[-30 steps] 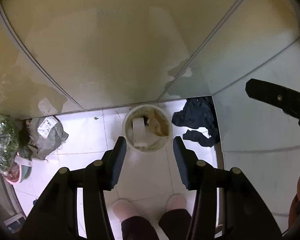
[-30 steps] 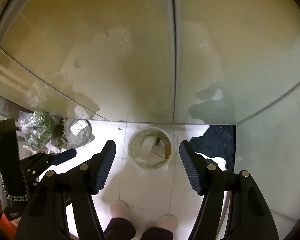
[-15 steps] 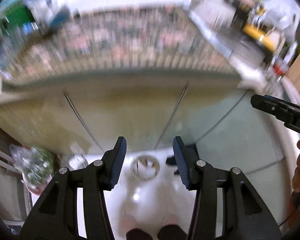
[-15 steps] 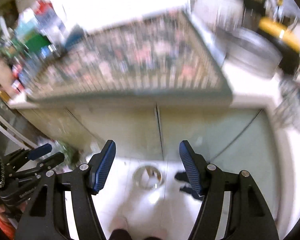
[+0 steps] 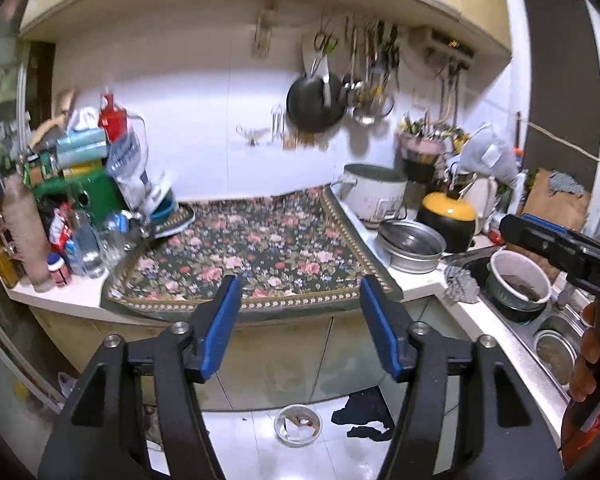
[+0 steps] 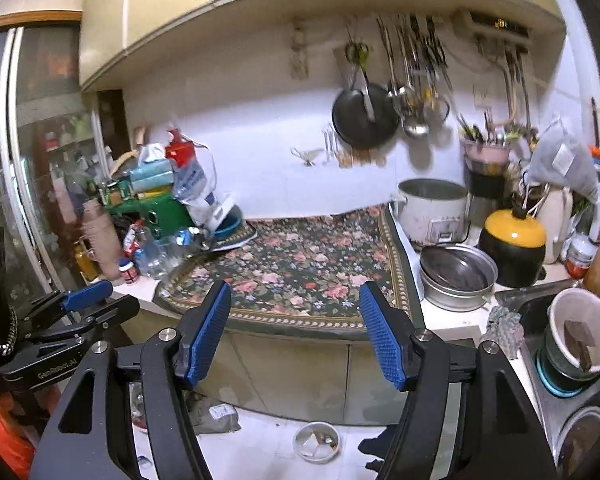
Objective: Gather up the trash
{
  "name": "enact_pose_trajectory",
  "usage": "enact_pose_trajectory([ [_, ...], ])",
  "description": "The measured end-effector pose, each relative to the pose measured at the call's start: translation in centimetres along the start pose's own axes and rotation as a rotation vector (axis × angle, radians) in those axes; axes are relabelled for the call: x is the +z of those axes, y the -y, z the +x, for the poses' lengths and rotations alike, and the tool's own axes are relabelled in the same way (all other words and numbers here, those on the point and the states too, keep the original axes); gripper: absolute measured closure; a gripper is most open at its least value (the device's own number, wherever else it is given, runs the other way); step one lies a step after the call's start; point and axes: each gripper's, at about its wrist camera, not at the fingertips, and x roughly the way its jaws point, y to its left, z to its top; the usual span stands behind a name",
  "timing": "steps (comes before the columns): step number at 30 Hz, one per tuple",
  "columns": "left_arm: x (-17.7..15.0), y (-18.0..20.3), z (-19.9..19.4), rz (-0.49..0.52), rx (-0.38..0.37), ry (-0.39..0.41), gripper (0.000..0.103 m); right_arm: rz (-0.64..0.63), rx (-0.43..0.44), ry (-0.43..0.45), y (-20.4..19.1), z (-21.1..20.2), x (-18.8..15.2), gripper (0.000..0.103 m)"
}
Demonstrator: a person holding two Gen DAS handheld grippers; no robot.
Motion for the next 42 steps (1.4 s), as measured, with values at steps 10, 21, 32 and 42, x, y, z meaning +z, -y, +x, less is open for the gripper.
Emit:
enact_pose_trajectory([
  [10, -1.8, -2.1, -9.0, -0.029, -0.019, 0.055, 0.005, -0.042, -0.058, 0.084, -5.5, -5.1, -2.3, 0.0],
  [21, -3.3, -2.5, -11.8, -0.025, -0.038, 0.051, 0.005, -0.045, -0.089, 0.057, -7.4, -6.5, -3.5, 0.0],
  [32, -3.8, -2.2, -12.1, -0.024, -0.037, 0.05, 0.002, -0.025, -0.093, 0.023, -6.9, -7.0, -4.1, 0.0],
  [42, -4.1, -2.6, -12.3, -0.004, -0.054, 0.04, 0.001, -0.017, -0.094, 0.01, -6.7, -7.3, -4.3, 0.0],
])
